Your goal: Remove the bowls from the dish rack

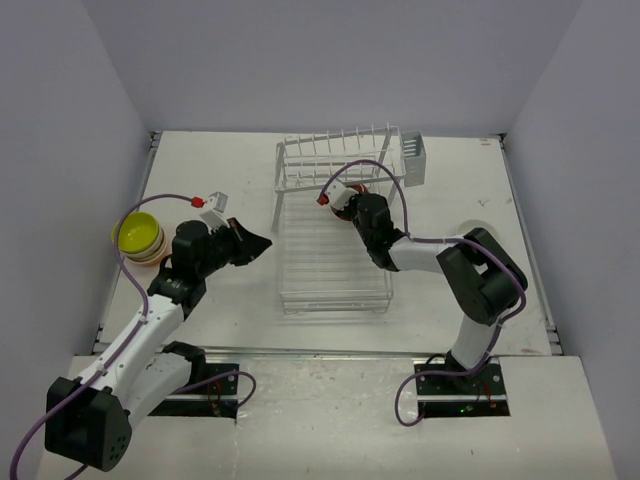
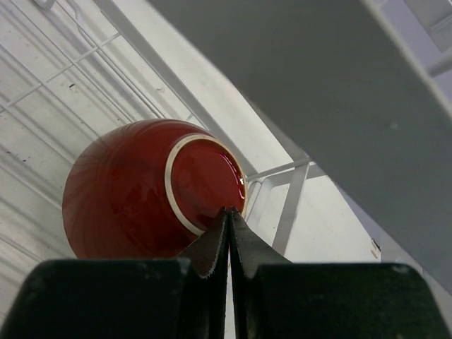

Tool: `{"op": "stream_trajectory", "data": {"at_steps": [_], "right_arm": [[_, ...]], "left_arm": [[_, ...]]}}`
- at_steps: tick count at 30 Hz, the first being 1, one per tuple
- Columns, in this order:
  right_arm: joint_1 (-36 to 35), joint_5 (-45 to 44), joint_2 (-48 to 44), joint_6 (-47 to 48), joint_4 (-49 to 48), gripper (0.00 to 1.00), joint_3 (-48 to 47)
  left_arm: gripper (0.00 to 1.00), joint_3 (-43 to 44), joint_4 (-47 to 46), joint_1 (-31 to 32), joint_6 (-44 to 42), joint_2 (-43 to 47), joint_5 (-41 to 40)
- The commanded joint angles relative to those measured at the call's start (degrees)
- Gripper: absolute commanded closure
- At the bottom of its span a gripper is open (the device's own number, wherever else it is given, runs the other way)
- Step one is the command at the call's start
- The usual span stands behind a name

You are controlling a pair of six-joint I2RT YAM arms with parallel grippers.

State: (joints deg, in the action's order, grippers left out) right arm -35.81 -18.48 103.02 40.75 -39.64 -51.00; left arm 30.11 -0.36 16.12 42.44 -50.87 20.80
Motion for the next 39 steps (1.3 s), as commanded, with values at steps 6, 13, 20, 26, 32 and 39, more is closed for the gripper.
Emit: {"op": "stream_trajectory", "data": {"at_steps": [6, 13, 20, 26, 32, 39], "right_arm": [[1.1, 1.25, 1.92, 0.2, -2.9, 1.0, -2.79], [1.1, 1.69, 2.36, -0.23, -2.02, 1.0, -3.49], [0.83, 1.25, 1.22, -0.15, -2.37, 1.0, -3.14], [0.04, 0.2, -0.98, 0.38, -3.51, 1.0, -2.35], [-0.57, -0.24, -1.51, 0.47, -3.17, 1.0, -2.78], [-0.84, -0.15, -0.46, 0.99, -2.73, 1.0, -3.84]], "left_arm": [[1.0, 0.13, -3.68, -0.56, -0.25, -0.72, 0.38], [1.0, 0.04, -4.12, -0.56, -0.07, -1.07, 0.38], [1.0, -0.22, -4.47, -0.56, 0.1, -0.98, 0.47], [1.0, -0.49, -4.91, -0.56, 0.28, -1.16, 0.82], [1.0, -0.84, -5.0, -0.56, 0.37, -0.9, 0.91], [1.0, -0.93, -4.83, -0.56, 0.1, -0.81, 0.91]]}}
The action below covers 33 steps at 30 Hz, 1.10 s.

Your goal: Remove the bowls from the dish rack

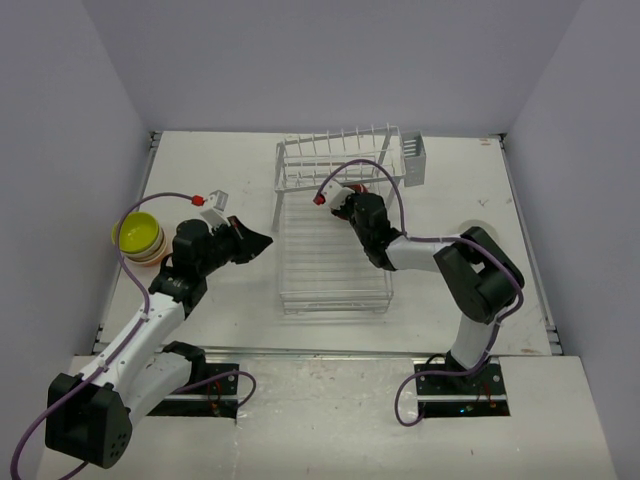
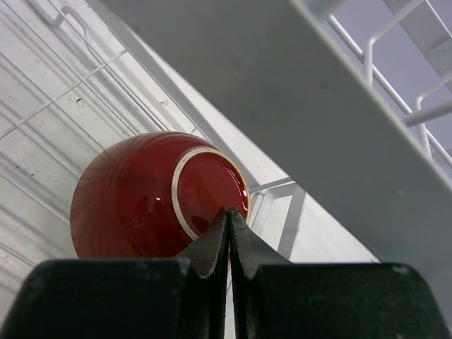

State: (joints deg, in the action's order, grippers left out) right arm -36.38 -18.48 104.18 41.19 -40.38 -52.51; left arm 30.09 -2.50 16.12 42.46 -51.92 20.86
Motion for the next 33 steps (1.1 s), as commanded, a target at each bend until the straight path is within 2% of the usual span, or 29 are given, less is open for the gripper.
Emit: {"op": "stream_trajectory", "data": {"at_steps": [1, 12, 33], "right_arm": [[-0.18, -0.07, -1.26, 0.56, -1.9, 1.0, -2.85], [-0.09, 0.55, 3.75, -0.06, -0.93, 1.0, -5.41], [-2.81, -1.29, -3.54, -3.48, 1.53, 1.0, 2.94]], "left_arm": [[1.0, -0.91, -2.68, -0.56, 0.08, 0.33, 0.85], [1.0, -0.38, -1.98, -0.65, -0.62, 0.51, 0.67], [1.0, 0.5, -1.36, -0.65, -0.18, 0.33, 0.85]]}}
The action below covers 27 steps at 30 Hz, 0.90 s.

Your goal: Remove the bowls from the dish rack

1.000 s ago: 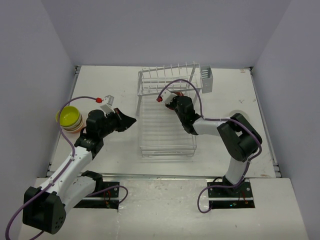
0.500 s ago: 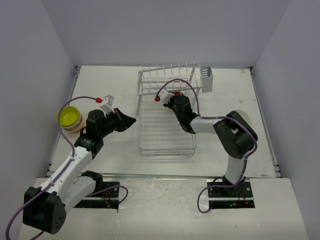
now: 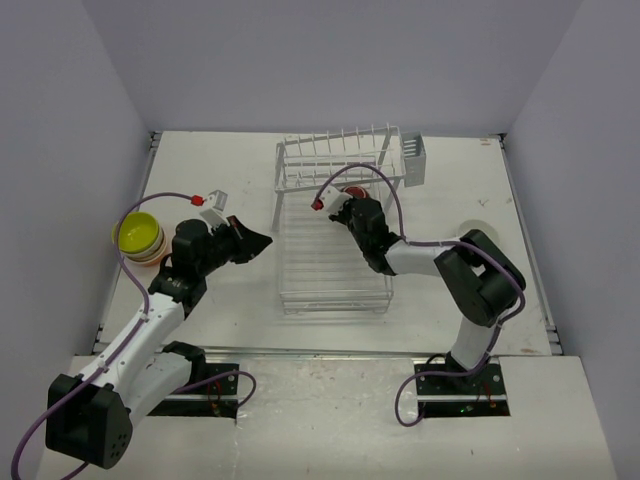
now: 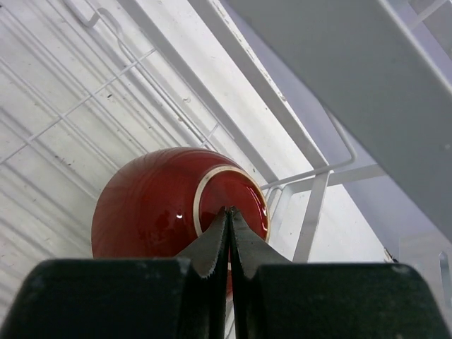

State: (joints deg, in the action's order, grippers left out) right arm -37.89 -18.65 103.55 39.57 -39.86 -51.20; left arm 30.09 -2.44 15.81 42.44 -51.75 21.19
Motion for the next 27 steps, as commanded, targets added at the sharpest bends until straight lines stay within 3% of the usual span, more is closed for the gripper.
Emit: {"op": "stream_trajectory", "data": {"at_steps": [1, 27], "right_arm": [[-1.48, -1.21, -3.26, -2.04, 1.1, 1.0, 2.15], [-15.1, -7.35, -13.37, -13.29, 14.54, 1.0, 8.13]], "left_arm": [[1.0, 0.41, -1.6, -0.43, 0.01, -0.11, 0.52], [1.0, 1.82, 2.26, -0.43, -0.51, 1.73, -0.89]]}}
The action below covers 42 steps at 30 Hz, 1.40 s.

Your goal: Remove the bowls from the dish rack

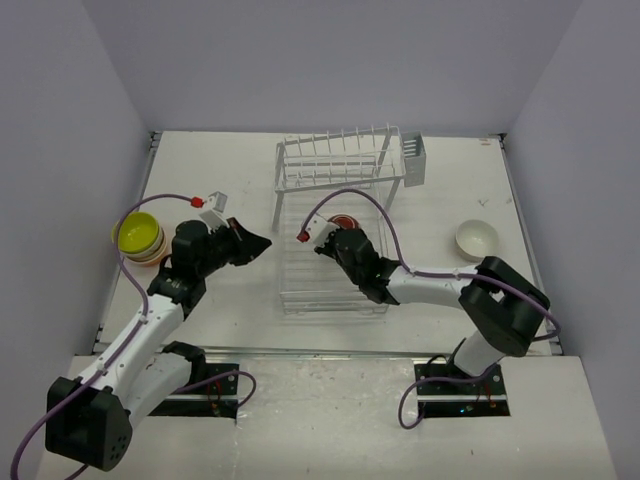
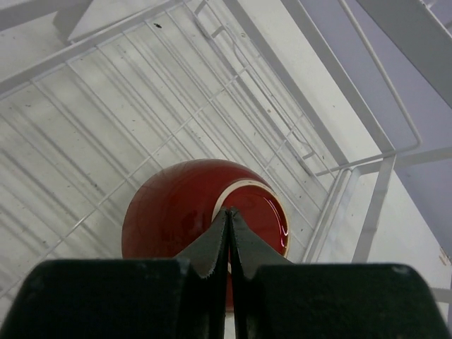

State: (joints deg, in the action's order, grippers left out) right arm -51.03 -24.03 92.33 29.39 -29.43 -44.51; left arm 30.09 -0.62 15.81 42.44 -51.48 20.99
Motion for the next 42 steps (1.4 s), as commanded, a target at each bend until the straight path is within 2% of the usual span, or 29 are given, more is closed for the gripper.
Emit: {"op": "stream_trajectory", "data": {"at_steps": [1, 8, 17, 29, 33, 39, 42], "right_arm": [[-2.5, -2.24, -2.85, -3.54, 4.55, 1.0, 1.88], [-6.8, -2.25, -4.88, -5.56, 8.33, 1.0, 2.15], [-12.08, -0.05, -3.04, -8.55, 15.27, 1.0, -4.53], [-18.05, 1.8, -1.37, -11.81, 18.53, 1.0, -8.92], [-18.23, -2.31, -1.63, -12.51, 18.27, 1.0, -10.24], [-18.58, -9.35, -7.16, -16.02, 21.51, 0.99, -14.02], [-18.76, -16.47, -9.97, -19.0, 27.9, 0.68, -18.67]], "left_arm": [[1.0, 1.91, 1.58, -0.43, -0.6, 1.65, -0.69], [1.0, 1.99, 4.49, -0.43, -1.13, 2.35, -1.74], [1.0, 2.79, 7.3, -0.43, -1.92, 3.14, -3.15], [1.0, 3.93, 10.2, -0.43, -2.88, 3.67, -4.91], [1.0, 4.28, 10.64, -0.43, -3.15, 3.58, -5.17], [1.0, 5.59, 10.56, -0.35, -3.68, 2.27, -5.35], [1.0, 7.7, 10.03, -0.43, -4.29, -0.62, -4.74]]}}
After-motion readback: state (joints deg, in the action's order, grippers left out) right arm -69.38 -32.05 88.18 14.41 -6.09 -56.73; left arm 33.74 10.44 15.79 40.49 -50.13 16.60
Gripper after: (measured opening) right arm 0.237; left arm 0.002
